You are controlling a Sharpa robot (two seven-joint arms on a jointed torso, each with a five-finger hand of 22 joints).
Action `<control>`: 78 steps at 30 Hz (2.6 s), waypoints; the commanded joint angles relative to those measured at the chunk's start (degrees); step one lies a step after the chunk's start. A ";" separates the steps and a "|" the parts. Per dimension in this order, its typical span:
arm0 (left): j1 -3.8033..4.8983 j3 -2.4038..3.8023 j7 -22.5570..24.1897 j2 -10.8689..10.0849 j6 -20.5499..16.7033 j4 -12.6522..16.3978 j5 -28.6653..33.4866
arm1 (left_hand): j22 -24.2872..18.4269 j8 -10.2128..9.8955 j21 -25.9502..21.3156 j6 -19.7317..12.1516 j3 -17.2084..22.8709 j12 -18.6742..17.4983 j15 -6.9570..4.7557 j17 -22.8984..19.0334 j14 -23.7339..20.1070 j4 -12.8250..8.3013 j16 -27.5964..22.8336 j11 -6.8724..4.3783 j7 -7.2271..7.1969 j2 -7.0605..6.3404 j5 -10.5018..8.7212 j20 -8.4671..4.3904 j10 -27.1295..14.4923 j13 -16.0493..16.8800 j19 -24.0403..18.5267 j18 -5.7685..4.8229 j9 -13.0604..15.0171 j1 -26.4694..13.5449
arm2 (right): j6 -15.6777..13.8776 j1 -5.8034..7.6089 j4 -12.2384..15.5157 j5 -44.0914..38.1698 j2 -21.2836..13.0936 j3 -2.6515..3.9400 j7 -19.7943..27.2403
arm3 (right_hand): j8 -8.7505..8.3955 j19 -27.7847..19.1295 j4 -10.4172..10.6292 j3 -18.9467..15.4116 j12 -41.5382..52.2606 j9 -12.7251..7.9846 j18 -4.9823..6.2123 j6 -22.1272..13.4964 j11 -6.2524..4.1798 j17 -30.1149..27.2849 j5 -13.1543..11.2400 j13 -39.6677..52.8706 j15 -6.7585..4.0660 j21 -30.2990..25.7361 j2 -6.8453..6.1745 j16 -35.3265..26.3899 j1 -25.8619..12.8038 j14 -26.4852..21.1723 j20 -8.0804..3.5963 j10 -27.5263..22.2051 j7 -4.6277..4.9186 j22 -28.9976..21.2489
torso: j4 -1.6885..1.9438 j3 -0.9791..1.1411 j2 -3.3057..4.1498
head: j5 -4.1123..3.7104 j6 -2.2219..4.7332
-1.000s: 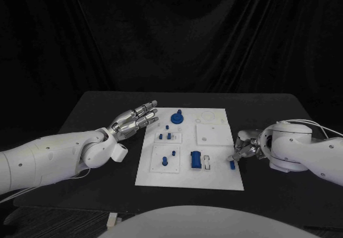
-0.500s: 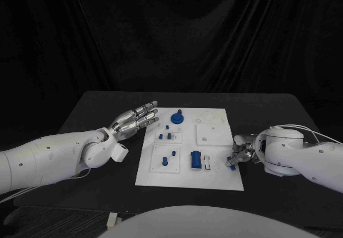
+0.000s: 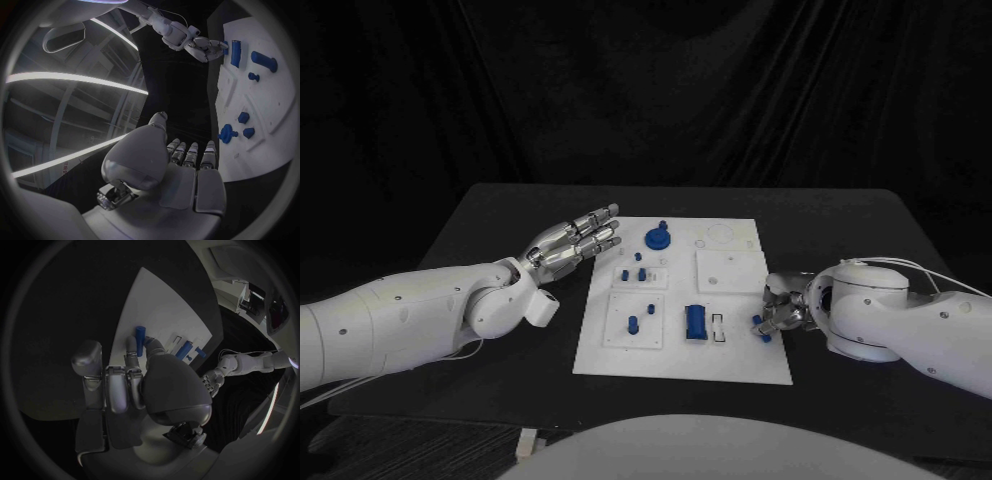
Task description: Assemble the parts on the task board
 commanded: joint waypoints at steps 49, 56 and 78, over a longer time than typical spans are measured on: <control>-0.13 0.05 -0.01 0.18 1.19 0.07 0.33 | 0.08 0.39 0.09 0.12 0.66 -0.20 -0.10 -0.09 -0.12 -1.33 -0.21 1.34 0.54 0.10 0.69 0.39 0.00 -0.05 0.04 0.57 0.06 0.76 | -10.28 -0.13 -3.33 35.78 4.06 -0.46 0.30 | 1.83 -0.45 -14.79 27.85 0.20 -6.95 0.98 -3.87 0.61 4.74 -7.43 15.09 0.30 -1.04 -3.55 -0.49 -14.50 4.05 1.02 6.01 0.17 5.88 | -0.01 0.00 0.00 | -0.13 -0.01; -0.13 0.05 -0.03 0.18 1.25 0.06 0.33 | 0.08 0.39 0.09 0.12 0.66 -0.20 -0.10 -0.09 -0.12 -1.33 -0.21 1.34 0.54 0.10 0.69 0.39 0.00 -0.05 0.04 0.57 0.06 0.76 | -10.47 -0.26 -3.53 34.61 4.36 -0.46 0.40 | 2.07 -0.55 -13.41 26.44 0.20 -7.21 1.02 -4.08 0.59 4.57 -8.70 15.09 0.30 -1.44 -3.60 -0.57 -15.72 4.02 1.04 6.01 0.12 5.78 | -0.01 0.00 -0.03 | -0.07 -0.01; -0.15 0.05 -0.48 0.34 1.77 0.00 0.33 | 0.16 0.40 0.13 0.16 0.90 -0.20 0.04 -0.09 -0.12 -1.65 -0.21 1.36 0.67 0.19 0.85 0.50 0.00 -0.05 0.09 0.57 0.07 0.82 | -9.50 -0.34 -3.68 34.31 5.04 -0.46 0.21 | 2.65 -0.54 -9.79 22.29 0.20 -8.04 1.09 -4.39 0.45 4.39 -13.87 15.09 0.19 -2.08 -3.12 -0.62 -17.42 4.01 0.98 6.01 -0.07 5.66 | 0.00 0.00 -0.01 | -0.09 -0.01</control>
